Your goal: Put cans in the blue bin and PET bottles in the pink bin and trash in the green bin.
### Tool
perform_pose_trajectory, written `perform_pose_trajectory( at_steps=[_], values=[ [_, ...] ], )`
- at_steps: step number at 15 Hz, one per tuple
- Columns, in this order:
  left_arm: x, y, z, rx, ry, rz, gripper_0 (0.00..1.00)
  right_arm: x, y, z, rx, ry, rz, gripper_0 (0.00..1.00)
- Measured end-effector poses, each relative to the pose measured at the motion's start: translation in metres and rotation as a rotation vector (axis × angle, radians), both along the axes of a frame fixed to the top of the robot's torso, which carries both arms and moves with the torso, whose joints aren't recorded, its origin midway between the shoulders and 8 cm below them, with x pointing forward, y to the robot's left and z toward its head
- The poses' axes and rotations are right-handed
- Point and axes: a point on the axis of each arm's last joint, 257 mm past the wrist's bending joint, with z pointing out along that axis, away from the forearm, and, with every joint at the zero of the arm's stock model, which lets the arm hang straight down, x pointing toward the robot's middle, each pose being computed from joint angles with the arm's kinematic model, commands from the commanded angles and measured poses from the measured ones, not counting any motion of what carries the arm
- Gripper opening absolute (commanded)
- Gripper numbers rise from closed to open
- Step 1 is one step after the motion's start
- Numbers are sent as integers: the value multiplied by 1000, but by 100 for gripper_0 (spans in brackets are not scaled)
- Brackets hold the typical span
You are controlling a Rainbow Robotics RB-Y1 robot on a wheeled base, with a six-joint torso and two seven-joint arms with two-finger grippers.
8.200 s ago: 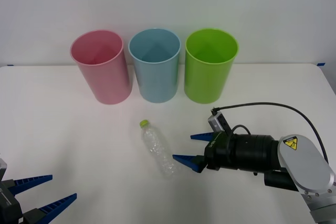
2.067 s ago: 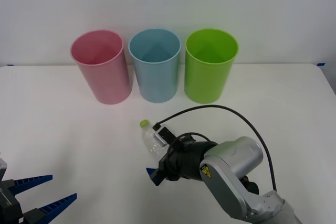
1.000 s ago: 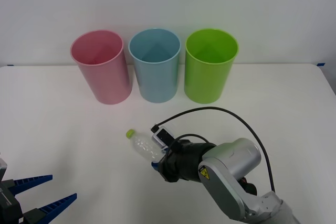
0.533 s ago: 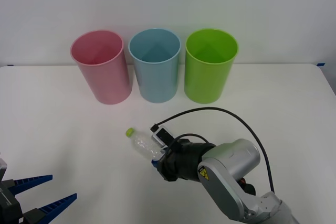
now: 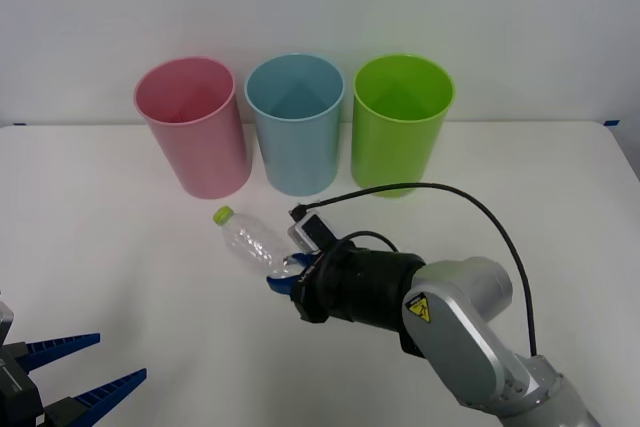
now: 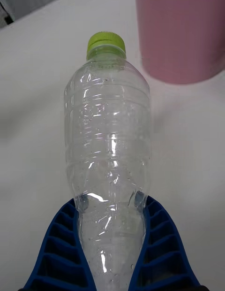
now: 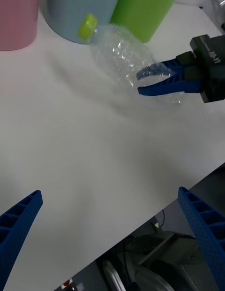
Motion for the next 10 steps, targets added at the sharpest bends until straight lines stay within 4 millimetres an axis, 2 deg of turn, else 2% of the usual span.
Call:
perform_pose_trajectory(
  at_steps=[2,5,7,10],
  values=[
    [0,0,0,0,0,0,100,-7,-4,25,58,-4,27,0],
    [0,0,0,0,0,0,100,-14,-11,49,118,-2,56,0],
    [0,0,0,0,0,0,100,-20,-8,66,166,-4,77,0],
    [0,0,0,0,0,0,100,-33,2,104,261,-15,121,0]
  ],
)
